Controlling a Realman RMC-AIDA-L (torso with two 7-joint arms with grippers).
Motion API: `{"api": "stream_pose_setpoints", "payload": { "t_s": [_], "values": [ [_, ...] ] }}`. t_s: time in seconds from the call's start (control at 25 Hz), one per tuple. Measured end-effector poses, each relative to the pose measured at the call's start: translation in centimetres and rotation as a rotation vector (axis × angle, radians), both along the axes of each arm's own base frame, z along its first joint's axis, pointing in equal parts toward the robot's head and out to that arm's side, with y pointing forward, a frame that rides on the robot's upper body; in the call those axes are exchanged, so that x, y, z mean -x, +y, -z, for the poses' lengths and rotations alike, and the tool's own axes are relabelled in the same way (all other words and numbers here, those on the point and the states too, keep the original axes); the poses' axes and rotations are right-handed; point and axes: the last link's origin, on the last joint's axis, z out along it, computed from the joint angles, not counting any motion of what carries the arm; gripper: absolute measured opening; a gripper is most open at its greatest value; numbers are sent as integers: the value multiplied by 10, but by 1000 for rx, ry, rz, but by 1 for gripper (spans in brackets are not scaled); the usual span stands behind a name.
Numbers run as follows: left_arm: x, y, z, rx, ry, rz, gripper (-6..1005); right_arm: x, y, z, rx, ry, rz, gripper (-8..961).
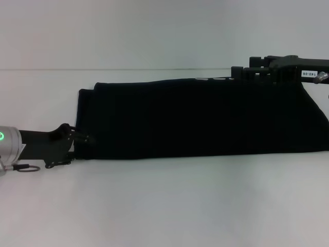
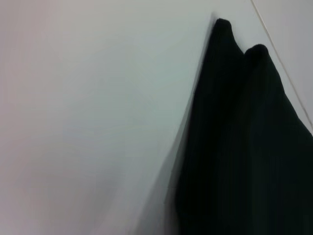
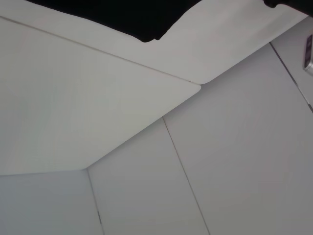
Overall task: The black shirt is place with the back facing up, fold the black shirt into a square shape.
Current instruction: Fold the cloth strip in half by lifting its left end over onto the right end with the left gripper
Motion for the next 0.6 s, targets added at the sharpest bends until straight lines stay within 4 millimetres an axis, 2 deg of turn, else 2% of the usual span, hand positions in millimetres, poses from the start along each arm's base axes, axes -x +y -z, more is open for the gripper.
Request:
{"api": "stream_pose_setpoints", "payload": {
  "t_s": [0.2,0.6],
  "values": [
    [1,-1,0,3,8,9,569,0,0,0,1,0,-1,928],
    [3,-2,-2,3,20,24,149,0,0,0,0,0,-1,928]
  ]
}}
